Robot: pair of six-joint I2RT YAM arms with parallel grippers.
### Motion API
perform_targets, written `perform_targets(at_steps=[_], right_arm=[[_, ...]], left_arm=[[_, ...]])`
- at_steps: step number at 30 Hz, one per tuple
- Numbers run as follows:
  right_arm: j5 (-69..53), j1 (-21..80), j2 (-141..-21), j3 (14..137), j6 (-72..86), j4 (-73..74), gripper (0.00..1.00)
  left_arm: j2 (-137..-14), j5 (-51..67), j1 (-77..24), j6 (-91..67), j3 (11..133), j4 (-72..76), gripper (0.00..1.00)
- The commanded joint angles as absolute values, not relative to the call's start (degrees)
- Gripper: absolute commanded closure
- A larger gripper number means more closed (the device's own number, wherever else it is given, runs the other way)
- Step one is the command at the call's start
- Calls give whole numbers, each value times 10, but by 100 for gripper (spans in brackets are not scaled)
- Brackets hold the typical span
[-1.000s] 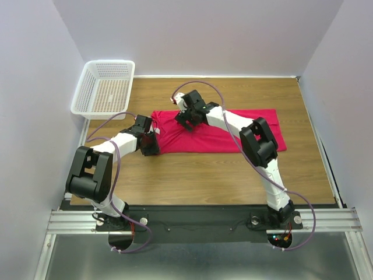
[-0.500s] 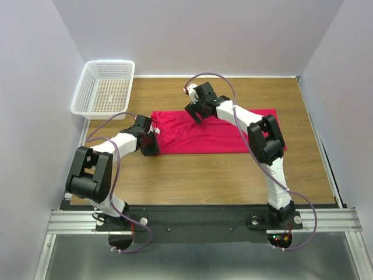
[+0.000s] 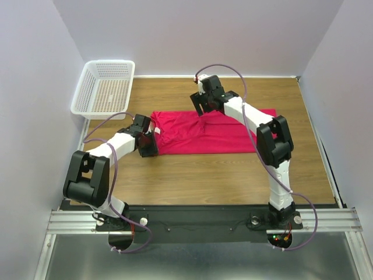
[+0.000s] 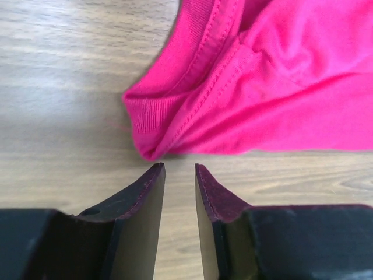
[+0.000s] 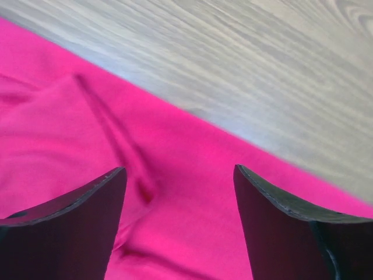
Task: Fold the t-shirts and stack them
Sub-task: Fold the tshirt
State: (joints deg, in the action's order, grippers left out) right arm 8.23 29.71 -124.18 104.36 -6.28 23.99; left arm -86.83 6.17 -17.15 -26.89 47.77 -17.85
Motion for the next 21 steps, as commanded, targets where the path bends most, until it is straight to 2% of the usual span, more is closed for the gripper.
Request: perform_targets(at_steps=[1, 5, 9, 21], right_arm=[[12, 299, -1163, 1017, 56, 221, 23], [4, 297, -1143, 984, 110, 222, 32], [-27, 290, -1147, 962, 153, 222, 39], [-50, 279, -1188, 956, 191, 221, 53]], left_arm=[[-818, 46, -169, -260, 539, -199, 54], [-826, 39, -169, -244, 598, -203, 40], [-870, 47, -169, -225, 650, -190, 31], [-1100, 29, -220, -157, 855, -153, 30]])
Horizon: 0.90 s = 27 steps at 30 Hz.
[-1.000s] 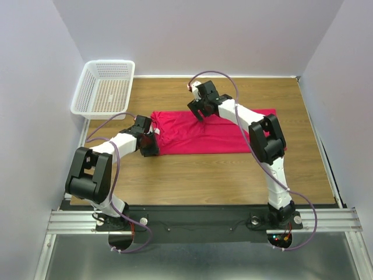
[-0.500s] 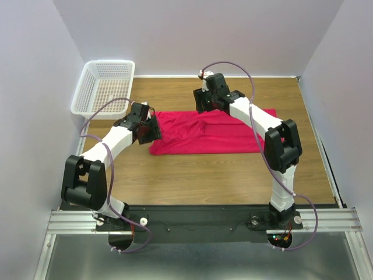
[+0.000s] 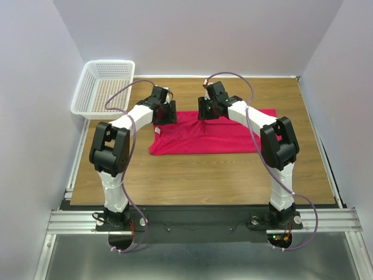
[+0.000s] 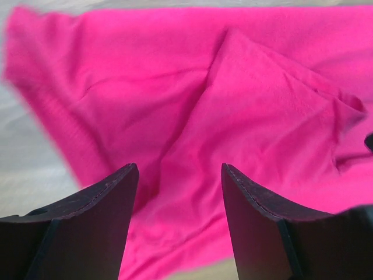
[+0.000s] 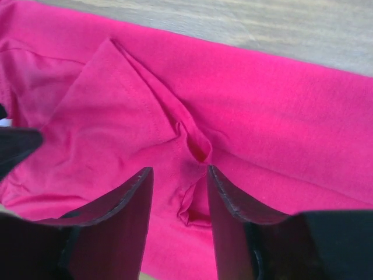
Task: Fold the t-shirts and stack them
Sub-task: Fold the tshirt
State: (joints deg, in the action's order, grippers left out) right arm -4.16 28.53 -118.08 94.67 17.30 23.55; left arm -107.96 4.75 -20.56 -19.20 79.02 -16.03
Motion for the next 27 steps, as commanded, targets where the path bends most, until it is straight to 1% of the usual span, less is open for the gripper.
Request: perform_targets(at_steps=[1, 3, 10, 13, 18, 23, 25, 26, 27], right_arm=[[-46, 278, -1193, 956, 192, 222, 53], [-41, 274, -1194, 955, 192, 222, 54], [-52, 272, -1213, 955, 197, 221, 55], [-62, 271, -1222, 959, 198, 221, 59], [-69, 271, -1231, 966, 200, 221, 62], [-72, 271, -1233, 971, 200, 221, 69], [-70, 271, -1231, 970, 200, 221, 75], [-70, 271, -1230, 970, 200, 221, 77], [-70, 271, -1229, 970, 199, 221, 78]], left_arm=[[-1111, 26, -221, -154, 866, -154, 30], [-1139, 26, -223, -149, 898, -161, 30], [-1191, 9, -235, -131, 940, -162, 31], [-1205, 6, -240, -129, 947, -163, 35], [-1224, 4, -246, -131, 959, -168, 36], [-1242, 4, -248, -129, 975, -171, 37], [-1246, 5, -250, -127, 978, -174, 41], [-1247, 4, -249, -127, 980, -177, 46], [-1247, 4, -250, -126, 981, -177, 48]])
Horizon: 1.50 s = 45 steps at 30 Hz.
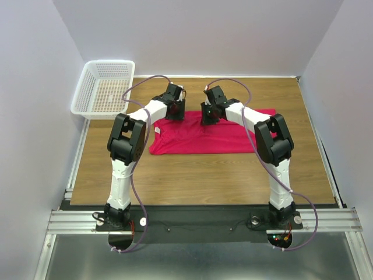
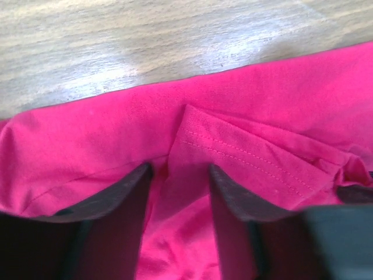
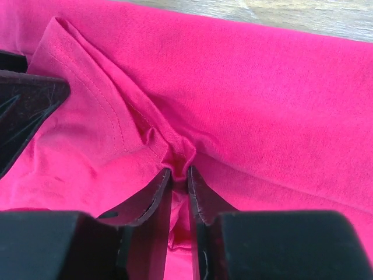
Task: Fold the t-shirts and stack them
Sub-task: Fold the tshirt
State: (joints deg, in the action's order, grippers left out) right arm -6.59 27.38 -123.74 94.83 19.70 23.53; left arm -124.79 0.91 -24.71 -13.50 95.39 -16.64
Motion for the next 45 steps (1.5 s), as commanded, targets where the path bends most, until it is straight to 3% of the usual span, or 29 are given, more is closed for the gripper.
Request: perform_targets(at_steps=[1, 2, 3, 5, 9, 19, 27, 45], right_arm=[[-70, 271, -1229, 969, 200, 221, 80], [-71, 271, -1228, 969, 200, 221, 82], [-71, 270, -1227, 969, 199, 221, 84], [-70, 271, -1225, 969, 198, 221, 87], [-64, 272, -1222, 969, 196, 221, 96], [-54, 271, -1208, 969, 187, 221, 99], [-60, 271, -1213, 969, 189, 221, 99], [-54, 270, -1212, 969, 188, 221, 99]], left_arm=[[-1247, 5, -250, -126, 982, -177, 50], [-1247, 5, -250, -125, 982, -177, 53], [-1246, 5, -251, -122, 983, -177, 63], [-1246, 4, -250, -120, 984, -178, 73], [-1240, 4, -251, -114, 986, -179, 81], [-1219, -20, -250, -104, 986, -187, 78], [-1220, 25, -260, -120, 977, -185, 62], [-1206, -54, -271, -120, 983, -195, 60]])
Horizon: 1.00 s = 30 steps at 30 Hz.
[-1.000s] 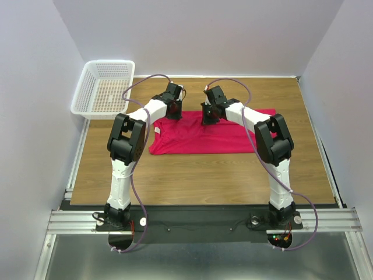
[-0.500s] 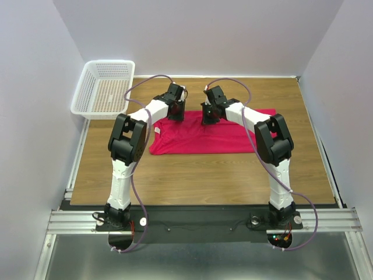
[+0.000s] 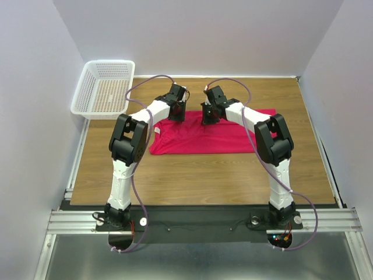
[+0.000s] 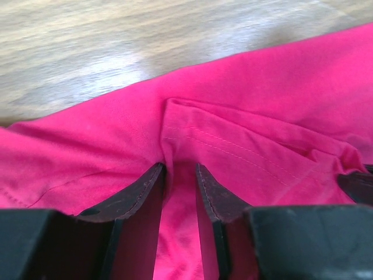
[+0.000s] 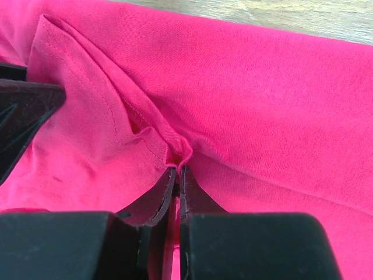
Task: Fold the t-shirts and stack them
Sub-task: Fold the tshirt
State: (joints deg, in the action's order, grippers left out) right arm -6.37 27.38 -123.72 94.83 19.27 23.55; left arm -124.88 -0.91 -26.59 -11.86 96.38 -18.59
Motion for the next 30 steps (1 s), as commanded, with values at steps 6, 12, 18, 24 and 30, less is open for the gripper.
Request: perform_targets(at_steps=[6, 12, 18, 24, 30], right_arm=[[-50, 271, -1210, 968, 189, 221, 99], [-42, 270, -1206, 969, 188, 221, 99], [-46, 270, -1207, 975, 185, 221, 99], [-47, 270, -1208, 976, 186, 221, 99], [-47, 271, -1208, 975, 186, 221, 99]], left_arm=[[-1208, -68, -267, -114, 991, -197, 60], [-1219, -56, -267, -110, 1007, -201, 76], [-1207, -51, -268, -105, 1003, -197, 76], [-1215, -44, -268, -103, 1005, -199, 77], [-1228, -50, -267, -107, 1007, -206, 75]])
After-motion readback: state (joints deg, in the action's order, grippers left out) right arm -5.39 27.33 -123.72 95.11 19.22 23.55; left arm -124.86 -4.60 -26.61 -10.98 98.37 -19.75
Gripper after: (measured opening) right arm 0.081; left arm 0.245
